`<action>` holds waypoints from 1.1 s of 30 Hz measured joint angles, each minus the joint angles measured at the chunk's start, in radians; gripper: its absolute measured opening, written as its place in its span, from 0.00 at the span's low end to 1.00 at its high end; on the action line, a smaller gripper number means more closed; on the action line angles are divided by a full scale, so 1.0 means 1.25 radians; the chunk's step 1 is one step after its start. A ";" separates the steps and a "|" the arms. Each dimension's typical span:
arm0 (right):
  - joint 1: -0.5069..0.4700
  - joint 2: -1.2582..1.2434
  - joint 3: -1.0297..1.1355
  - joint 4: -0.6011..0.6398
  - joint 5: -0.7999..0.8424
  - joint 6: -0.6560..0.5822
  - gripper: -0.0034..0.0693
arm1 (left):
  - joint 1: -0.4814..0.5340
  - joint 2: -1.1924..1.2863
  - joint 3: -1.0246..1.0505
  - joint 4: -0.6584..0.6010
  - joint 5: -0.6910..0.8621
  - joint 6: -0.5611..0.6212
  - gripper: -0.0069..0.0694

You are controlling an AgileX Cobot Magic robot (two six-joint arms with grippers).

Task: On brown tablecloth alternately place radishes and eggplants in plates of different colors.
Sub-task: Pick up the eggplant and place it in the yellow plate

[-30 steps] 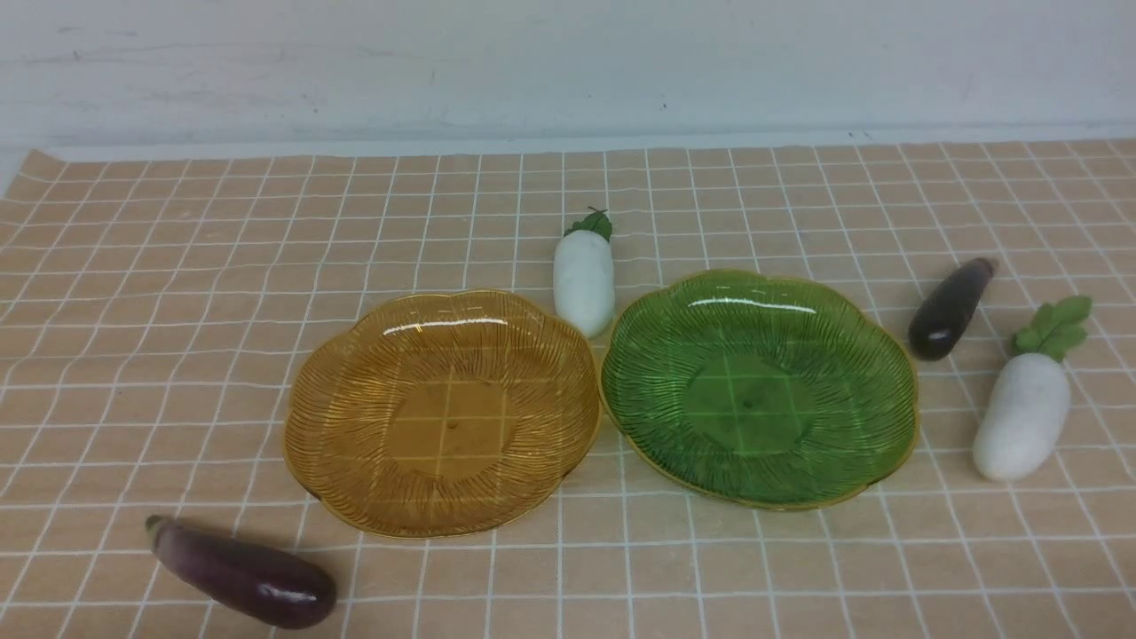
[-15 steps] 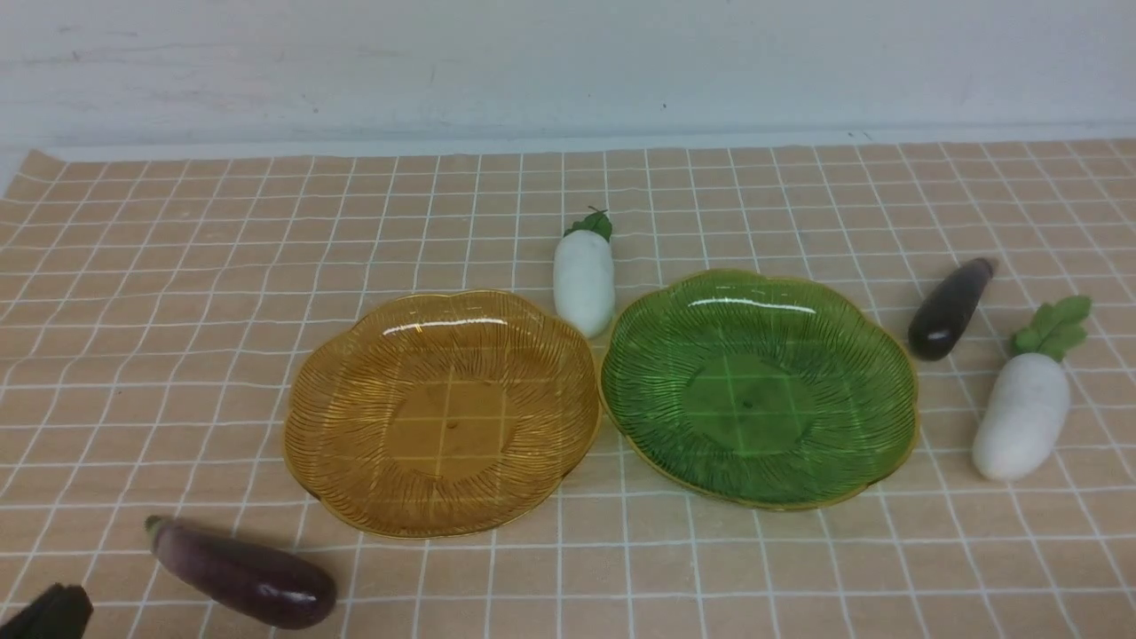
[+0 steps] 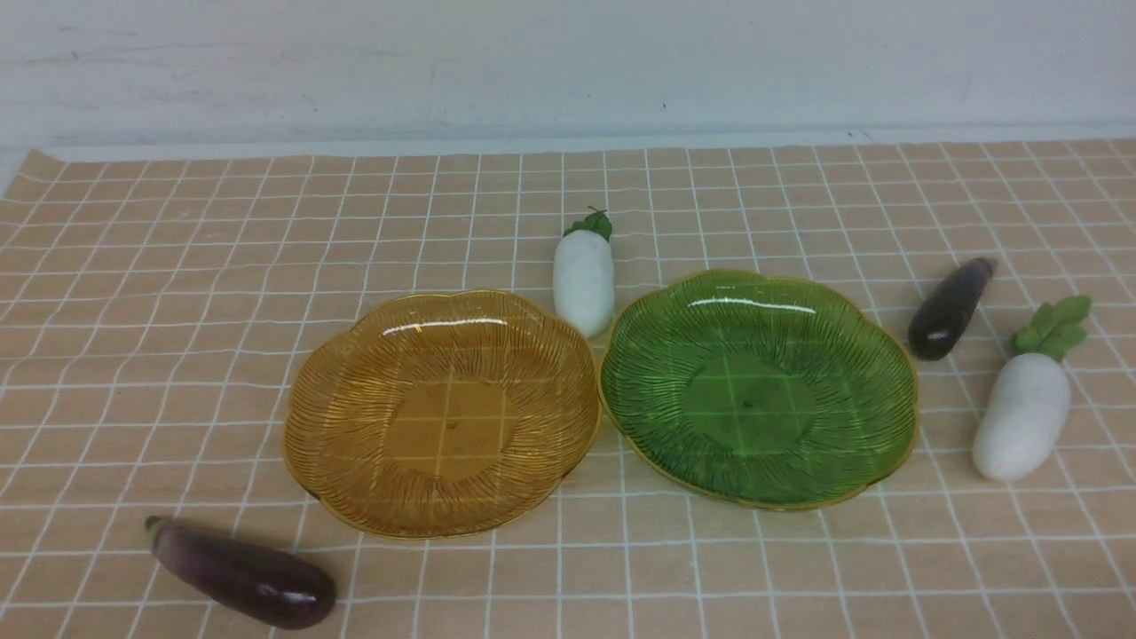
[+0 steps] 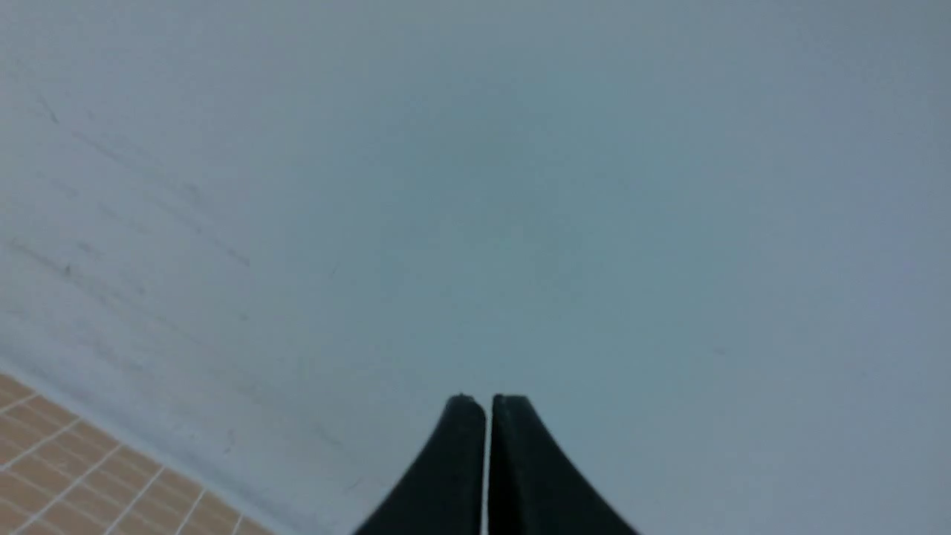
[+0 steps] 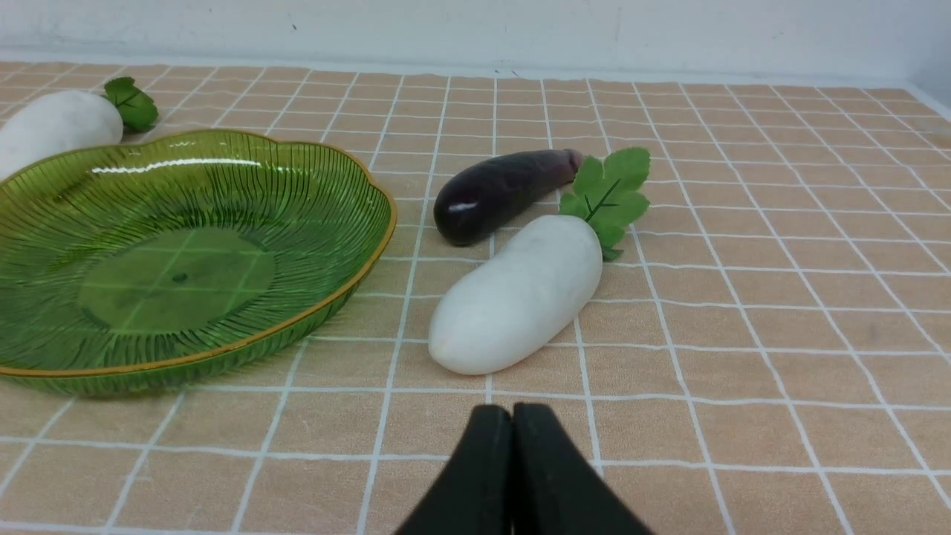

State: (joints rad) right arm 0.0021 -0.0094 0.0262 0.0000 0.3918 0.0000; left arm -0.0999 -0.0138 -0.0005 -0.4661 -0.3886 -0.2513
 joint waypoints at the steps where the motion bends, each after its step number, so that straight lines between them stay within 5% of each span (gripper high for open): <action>1: 0.000 0.000 0.000 0.000 0.001 0.000 0.03 | 0.000 0.000 -0.019 -0.003 0.011 -0.002 0.09; 4: 0.000 0.000 0.000 0.000 0.001 0.004 0.03 | 0.000 0.023 -0.147 -0.005 0.148 0.026 0.09; 7: 0.000 0.000 0.000 0.052 -0.007 0.020 0.03 | 0.000 0.160 -0.325 0.005 0.447 0.087 0.09; 14: 0.000 0.000 0.004 0.393 -0.172 0.074 0.03 | 0.000 0.570 -0.487 0.117 0.909 0.124 0.09; 19: 0.000 0.000 0.004 0.605 -0.212 0.076 0.03 | 0.032 0.771 -0.489 0.137 0.926 0.115 0.09; 25: 0.000 0.000 0.004 0.647 -0.248 0.076 0.03 | 0.202 0.940 -0.519 0.031 0.924 0.150 0.09; 33: 0.001 0.109 -0.204 0.601 0.078 -0.093 0.03 | 0.285 1.117 -0.578 -0.122 0.932 0.201 0.16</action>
State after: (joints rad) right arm 0.0032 0.1265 -0.2284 0.7518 0.4890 -0.1165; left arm 0.2558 1.3823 -0.7234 -0.6184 0.7768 0.0000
